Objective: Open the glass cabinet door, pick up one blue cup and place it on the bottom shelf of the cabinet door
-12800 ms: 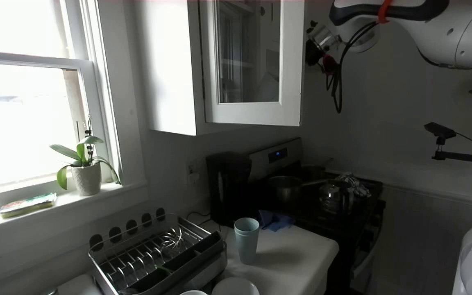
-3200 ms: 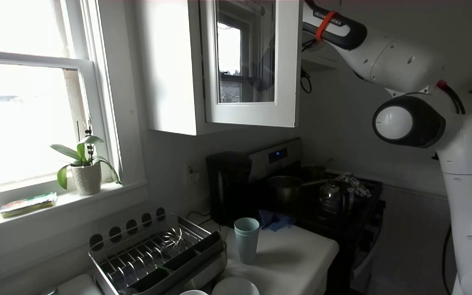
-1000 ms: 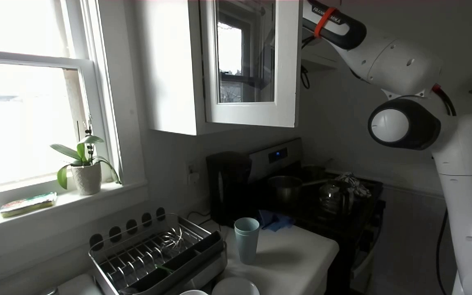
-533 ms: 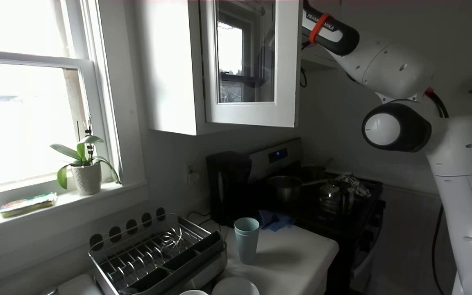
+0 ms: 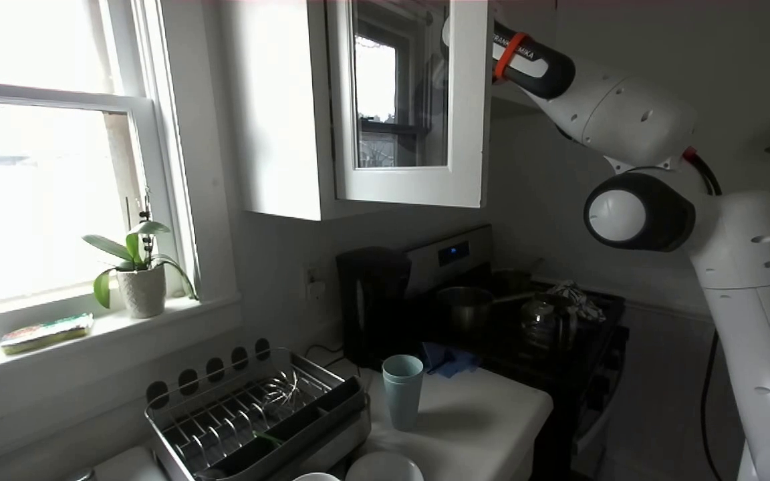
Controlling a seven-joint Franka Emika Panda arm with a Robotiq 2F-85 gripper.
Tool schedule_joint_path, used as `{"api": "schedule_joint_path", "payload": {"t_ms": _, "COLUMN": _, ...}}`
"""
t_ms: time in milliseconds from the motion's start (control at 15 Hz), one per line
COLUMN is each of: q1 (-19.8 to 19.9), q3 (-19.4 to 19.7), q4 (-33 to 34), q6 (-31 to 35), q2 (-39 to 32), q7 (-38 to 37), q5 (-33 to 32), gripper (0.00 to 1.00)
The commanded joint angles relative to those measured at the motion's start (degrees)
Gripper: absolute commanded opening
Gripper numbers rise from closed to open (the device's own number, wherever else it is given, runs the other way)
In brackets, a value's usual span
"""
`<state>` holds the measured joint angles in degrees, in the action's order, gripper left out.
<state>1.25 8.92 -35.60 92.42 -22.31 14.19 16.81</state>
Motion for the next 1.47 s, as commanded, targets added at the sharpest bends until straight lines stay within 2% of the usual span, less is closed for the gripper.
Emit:
{"api": "schedule_joint_path", "payload": {"t_ms": 0, "q1": -0.1, "q3": -0.1, "q4": 1.7, "q6": 1.7, "q2": -1.5, "q7": -0.4, "q5": 0.2, "gripper": 0.25}}
{"api": "schedule_joint_path", "payload": {"t_ms": 67, "q1": -0.1, "q3": -0.2, "q4": 1.8, "q6": 2.2, "q2": -1.5, "q7": -0.4, "q5": 0.3, "gripper": 0.24}}
{"api": "schedule_joint_path", "payload": {"t_ms": 133, "q1": -0.1, "q3": -0.1, "q4": 2.0, "q6": 4.2, "q2": -1.8, "q7": -1.3, "q5": 0.4, "gripper": 0.16}}
{"api": "schedule_joint_path", "payload": {"t_ms": 200, "q1": 0.1, "q3": -0.2, "q4": 2.1, "q6": 5.3, "q2": -2.0, "q7": -1.8, "q5": 0.9, "gripper": 0.13}}
{"api": "schedule_joint_path", "payload": {"t_ms": 267, "q1": 0.2, "q3": -0.3, "q4": 2.1, "q6": 6.5, "q2": -2.1, "q7": -2.2, "q5": 1.2, "gripper": 0.46}}
{"api": "schedule_joint_path", "payload": {"t_ms": 400, "q1": 0.2, "q3": -0.3, "q4": 2.0, "q6": 8.5, "q2": -2.3, "q7": -3.2, "q5": 1.3, "gripper": 0.48}}
{"api": "schedule_joint_path", "payload": {"t_ms": 467, "q1": 0.1, "q3": -0.4, "q4": 1.9, "q6": 8.8, "q2": -2.4, "q7": -3.2, "q5": 1.3, "gripper": 0.54}}
{"api": "schedule_joint_path", "payload": {"t_ms": 533, "q1": 0.0, "q3": -0.5, "q4": 1.6, "q6": 8.8, "q2": -2.4, "q7": -3.4, "q5": 1.1, "gripper": 0.13}}
{"api": "schedule_joint_path", "payload": {"t_ms": 667, "q1": 0.1, "q3": -0.6, "q4": 1.4, "q6": 8.4, "q2": -2.5, "q7": -3.8, "q5": 1.2, "gripper": 0.13}}
{"api": "schedule_joint_path", "payload": {"t_ms": 733, "q1": 0.2, "q3": -0.7, "q4": 1.5, "q6": 7.9, "q2": -2.5, "q7": -4.1, "q5": 1.3, "gripper": 0.05}}
{"api": "schedule_joint_path", "payload": {"t_ms": 800, "q1": 0.4, "q3": -0.7, "q4": 1.5, "q6": 7.8, "q2": -2.5, "q7": -4.4, "q5": 1.5, "gripper": 0.03}}
{"api": "schedule_joint_path", "payload": {"t_ms": 867, "q1": 0.6, "q3": -0.8, "q4": 1.5, "q6": 7.3, "q2": -2.4, "q7": -4.7, "q5": 1.8, "gripper": 0.42}}
{"api": "schedule_joint_path", "payload": {"t_ms": 933, "q1": 0.6, "q3": -0.9, "q4": 1.4, "q6": 6.7, "q2": -2.2, "q7": -5.4, "q5": 1.9, "gripper": 0.05}}
{"api": "schedule_joint_path", "payload": {"t_ms": 1067, "q1": 0.8, "q3": -0.9, "q4": 1.2, "q6": 5.3, "q2": -1.7, "q7": -7.5, "q5": 2.3, "gripper": 0.0}}
{"api": "schedule_joint_path", "payload": {"t_ms": 1200, "q1": 1.2, "q3": -1.1, "q4": 1.4, "q6": 4.1, "q2": -1.5, "q7": -8.7, "q5": 2.8, "gripper": 0.02}}
{"api": "schedule_joint_path", "payload": {"t_ms": 1267, "q1": 1.2, "q3": -1.0, "q4": 1.4, "q6": 3.9, "q2": -1.5, "q7": -9.3, "q5": 2.8, "gripper": 0.32}}
{"api": "schedule_joint_path", "payload": {"t_ms": 1333, "q1": 1.4, "q3": -1.2, "q4": 1.5, "q6": 3.5, "q2": -1.4, "q7": -9.4, "q5": 3.2, "gripper": 0.33}}
{"api": "schedule_joint_path", "payload": {"t_ms": 1400, "q1": 1.3, "q3": -1.2, "q4": 1.5, "q6": 3.4, "q2": -1.4, "q7": -9.5, "q5": 3.4, "gripper": 0.4}}
